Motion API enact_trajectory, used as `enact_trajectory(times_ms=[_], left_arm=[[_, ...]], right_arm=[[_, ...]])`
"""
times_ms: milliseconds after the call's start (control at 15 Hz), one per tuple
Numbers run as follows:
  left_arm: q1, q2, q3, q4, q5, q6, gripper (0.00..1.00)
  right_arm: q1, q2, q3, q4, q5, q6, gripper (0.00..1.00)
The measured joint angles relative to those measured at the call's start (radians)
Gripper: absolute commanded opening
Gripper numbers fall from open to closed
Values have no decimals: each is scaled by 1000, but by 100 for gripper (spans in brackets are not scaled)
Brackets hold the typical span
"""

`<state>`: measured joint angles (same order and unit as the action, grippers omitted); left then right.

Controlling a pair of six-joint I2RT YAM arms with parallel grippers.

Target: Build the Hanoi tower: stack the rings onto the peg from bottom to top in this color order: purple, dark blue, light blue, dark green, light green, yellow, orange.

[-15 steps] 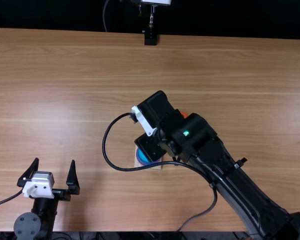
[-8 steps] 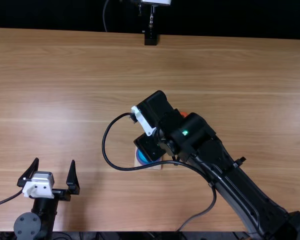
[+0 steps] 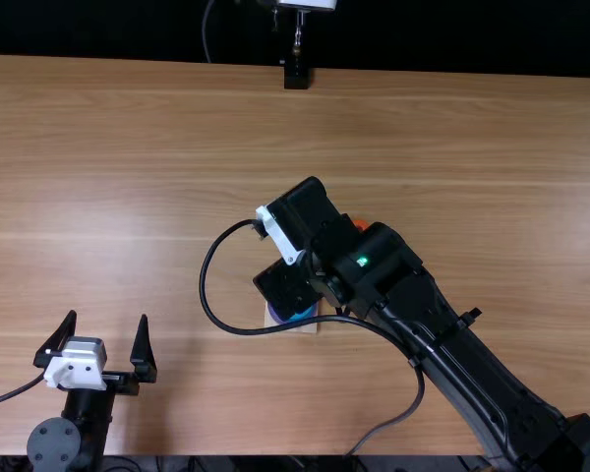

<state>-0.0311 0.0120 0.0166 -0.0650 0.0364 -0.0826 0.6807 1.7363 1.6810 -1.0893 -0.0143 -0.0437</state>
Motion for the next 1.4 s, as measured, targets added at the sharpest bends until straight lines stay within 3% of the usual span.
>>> enact_trajectory(times_ms=[200, 333, 533, 600, 867, 1133, 1400], left_arm=[[0, 0, 0, 0, 0, 0, 100], [0, 0, 0, 0, 0, 0, 100], [0, 0, 0, 0, 0, 0, 100], [0, 0, 0, 0, 0, 0, 100], [0, 0, 0, 0, 0, 0, 100], [0, 0, 0, 0, 0, 0, 100], [0, 0, 0, 0, 0, 0, 100]], right_arm=[[0, 0, 0, 144, 0, 0, 100], [0, 0, 0, 156, 9, -1, 98], [0, 0, 7, 146, 47, -3, 8], [0, 0, 16, 146, 58, -4, 0], [0, 0, 71, 129, 68, -2, 0], [0, 0, 190, -143, 71, 1, 0], [0, 0, 211, -165, 71, 1, 0]])
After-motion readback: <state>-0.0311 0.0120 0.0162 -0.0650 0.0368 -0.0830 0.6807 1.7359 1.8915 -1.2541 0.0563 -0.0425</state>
